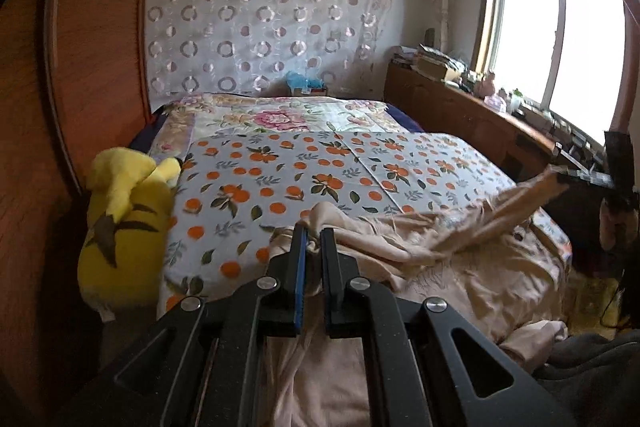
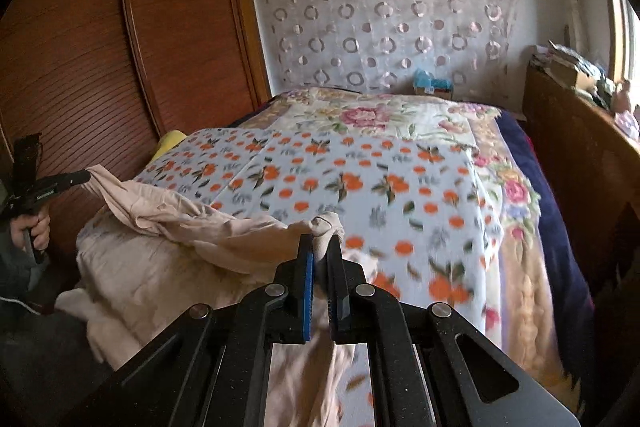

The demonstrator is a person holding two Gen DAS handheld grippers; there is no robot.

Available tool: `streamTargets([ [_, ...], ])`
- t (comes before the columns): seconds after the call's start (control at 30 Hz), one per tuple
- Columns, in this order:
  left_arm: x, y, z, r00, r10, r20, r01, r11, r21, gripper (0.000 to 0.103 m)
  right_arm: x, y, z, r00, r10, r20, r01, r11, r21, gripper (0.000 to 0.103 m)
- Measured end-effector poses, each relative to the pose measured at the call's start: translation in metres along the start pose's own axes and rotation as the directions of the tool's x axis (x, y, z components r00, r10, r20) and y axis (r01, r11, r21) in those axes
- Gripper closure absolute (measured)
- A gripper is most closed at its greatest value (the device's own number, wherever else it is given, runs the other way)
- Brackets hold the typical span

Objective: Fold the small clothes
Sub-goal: 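Lift the hem with the left tool while the right tool grips the shirt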

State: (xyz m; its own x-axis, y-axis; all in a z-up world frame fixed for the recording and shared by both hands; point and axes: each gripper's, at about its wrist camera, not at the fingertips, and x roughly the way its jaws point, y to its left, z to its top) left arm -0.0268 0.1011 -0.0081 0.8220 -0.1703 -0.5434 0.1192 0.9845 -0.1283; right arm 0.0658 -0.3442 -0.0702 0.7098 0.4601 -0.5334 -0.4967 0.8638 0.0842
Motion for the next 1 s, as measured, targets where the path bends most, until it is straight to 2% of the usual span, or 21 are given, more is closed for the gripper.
streamTargets([
  [0.13,-0.019,0.000,-0.005,1.000,0.029,0.010,-0.029,1.000,-0.007,0.096,-0.023,0.005,-0.003,0.999,-0.042,-0.022,0.042,0.999,0.022,0.098],
  [0.2,-0.022,0.000,-0.009,0.999,0.042,0.002,-0.042,0.999,-0.012,0.096,-0.033,0.009,-0.007,0.999,-0.030,-0.028,0.031,0.999,0.038,0.098],
  [0.3,-0.019,0.000,-0.023,0.997,0.065,-0.037,-0.065,0.998,-0.016,0.096,-0.032,0.015,-0.020,0.994,-0.037,-0.102,0.039,0.999,0.026,0.097],
  [0.37,-0.010,0.003,-0.030,0.995,0.071,-0.076,-0.073,0.997,-0.022,0.091,-0.025,0.016,-0.029,0.989,-0.026,-0.148,0.030,0.999,0.023,0.098],
  [0.43,-0.003,0.006,-0.034,0.991,0.082,-0.102,-0.084,0.996,-0.019,0.076,-0.018,0.015,-0.033,0.984,-0.038,-0.176,0.042,0.999,0.023,0.093],
  [0.47,0.001,0.008,-0.035,0.990,0.094,-0.108,-0.096,0.995,-0.014,0.071,-0.013,0.015,-0.032,0.981,-0.060,-0.185,0.065,0.998,0.018,0.088],
  [0.5,0.002,0.008,-0.036,0.990,0.095,-0.107,-0.097,0.995,-0.009,0.061,-0.009,0.013,-0.030,0.978,-0.092,-0.188,0.096,0.995,0.014,0.082],
  [0.57,0.007,0.011,-0.033,0.991,0.088,-0.104,-0.088,0.996,0.003,0.051,-0.004,0.013,-0.022,0.979,-0.110,-0.171,0.113,0.994,0.008,0.074],
  [0.6,0.012,0.013,-0.031,0.990,0.090,-0.108,-0.089,0.996,0.006,0.040,-0.002,0.012,-0.018,0.980,-0.113,-0.161,0.115,0.993,0.001,0.067],
  [0.63,0.016,0.016,-0.029,0.990,0.092,-0.109,-0.092,0.996,0.008,0.034,0.001,0.011,-0.012,0.982,-0.115,-0.147,0.115,0.993,-0.005,0.062],
  [0.67,0.021,0.019,-0.027,0.989,0.093,-0.111,-0.092,0.996,0.009,0.033,0.005,0.010,-0.009,0.984,-0.115,-0.139,0.115,0.993,-0.006,0.053],
  [0.7,0.027,0.022,-0.024,0.989,0.096,-0.116,-0.096,0.995,0.009,0.033,0.010,0.008,-0.005,0.984,-0.115,-0.137,0.115,0.993,-0.007,0.052],
  [0.9,0.073,0.041,-0.010,0.978,0.126,-0.164,-0.122,0.992,0.036,0.033,0.061,0.001,0.006,0.979,-0.098,-0.177,0.097,0.995,-0.014,0.052],
  [1.0,0.092,0.046,-0.010,0.973,0.105,-0.206,-0.099,0.994,0.040,0.033,0.083,0.000,0.002,0.974,-0.082,-0.211,0.081,0.997,-0.015,0.051],
])
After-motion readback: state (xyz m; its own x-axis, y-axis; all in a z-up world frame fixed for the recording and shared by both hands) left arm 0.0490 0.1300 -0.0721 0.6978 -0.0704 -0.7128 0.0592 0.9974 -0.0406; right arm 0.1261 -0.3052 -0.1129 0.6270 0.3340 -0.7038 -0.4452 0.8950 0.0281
